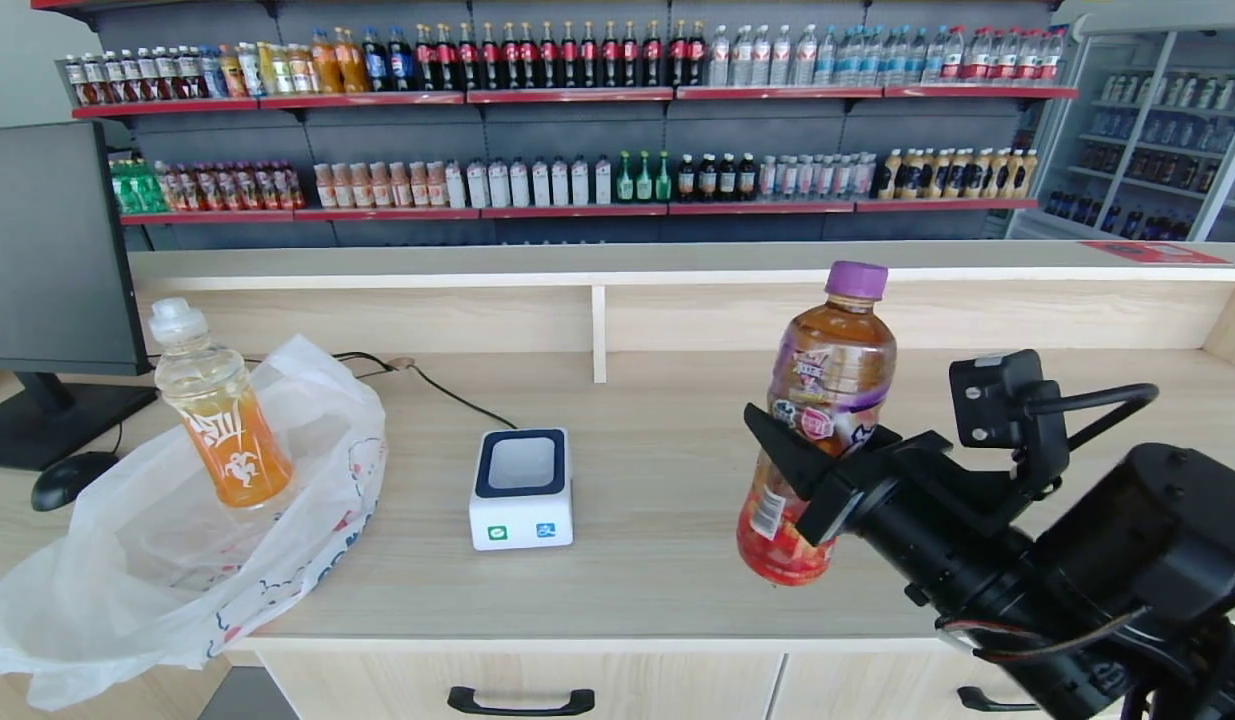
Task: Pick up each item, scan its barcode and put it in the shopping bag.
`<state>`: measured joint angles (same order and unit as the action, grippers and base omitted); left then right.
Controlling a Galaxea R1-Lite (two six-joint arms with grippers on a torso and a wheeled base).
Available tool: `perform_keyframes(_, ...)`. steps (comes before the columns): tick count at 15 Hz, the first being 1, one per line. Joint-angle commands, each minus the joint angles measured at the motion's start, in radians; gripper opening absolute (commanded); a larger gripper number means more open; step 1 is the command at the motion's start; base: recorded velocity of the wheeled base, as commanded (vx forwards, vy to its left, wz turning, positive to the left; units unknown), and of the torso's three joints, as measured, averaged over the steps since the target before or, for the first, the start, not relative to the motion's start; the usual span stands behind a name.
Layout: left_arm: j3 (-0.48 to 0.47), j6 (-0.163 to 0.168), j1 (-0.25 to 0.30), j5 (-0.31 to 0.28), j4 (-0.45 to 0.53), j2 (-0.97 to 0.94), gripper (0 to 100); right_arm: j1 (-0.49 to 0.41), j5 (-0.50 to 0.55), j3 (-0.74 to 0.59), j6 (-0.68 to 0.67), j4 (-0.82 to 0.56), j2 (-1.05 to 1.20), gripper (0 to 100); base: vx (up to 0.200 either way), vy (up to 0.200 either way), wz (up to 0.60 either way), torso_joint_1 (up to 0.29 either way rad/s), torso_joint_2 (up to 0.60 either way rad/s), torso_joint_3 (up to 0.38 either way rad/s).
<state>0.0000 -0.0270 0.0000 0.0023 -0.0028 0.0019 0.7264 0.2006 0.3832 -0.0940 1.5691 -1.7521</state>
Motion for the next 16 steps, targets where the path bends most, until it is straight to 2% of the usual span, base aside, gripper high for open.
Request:
perform_keyframes(1, 0.0, -0.001, 0.0, -0.001, 0.0, 0.0, 100, 0.027, -0.001, -0.017, -0.003, 0.002, 0.057, 0, 0.0, 0.0, 0.0, 0.0, 0.0, 0.0)
perform_keyframes(7, 0.0, -0.001, 0.0, 0.001, 0.0, 0.0, 100, 0.127, -0.013, -0.01, -0.038, 0.002, 0.18, 0, 0.0, 0.0, 0.0, 0.0, 0.0, 0.0)
perform_keyframes(9, 0.0, -0.001, 0.0, 0.001, 0.0, 0.0, 100, 0.139, -0.093, 0.008, -0.059, 0.002, 0.194, 0, 0.0, 0.0, 0.0, 0.0, 0.0, 0.0)
perform_keyframes(10, 0.0, -0.001, 0.0, 0.001, 0.0, 0.0, 100, 0.139, -0.211, 0.019, -0.067, 0.002, 0.195, 0, 0.0, 0.0, 0.0, 0.0, 0.0, 0.0)
perform_keyframes(11, 0.0, -0.001, 0.0, 0.001, 0.0, 0.0, 100, 0.137, -0.267, 0.022, -0.107, 0.002, 0.192, 0, 0.0, 0.0, 0.0, 0.0, 0.0, 0.0)
perform_keyframes(14, 0.0, -0.001, 0.0, 0.001, 0.0, 0.0, 100, 0.136, -0.313, 0.094, -0.231, 0.002, 0.174, 0, 0.0, 0.0, 0.0, 0.0, 0.0, 0.0)
perform_keyframes(16, 0.0, -0.001, 0.0, 0.001, 0.0, 0.0, 100, 0.136, -0.362, 0.158, -0.262, 0.002, 0.145, 0, 0.0, 0.0, 0.0, 0.0, 0.0, 0.0)
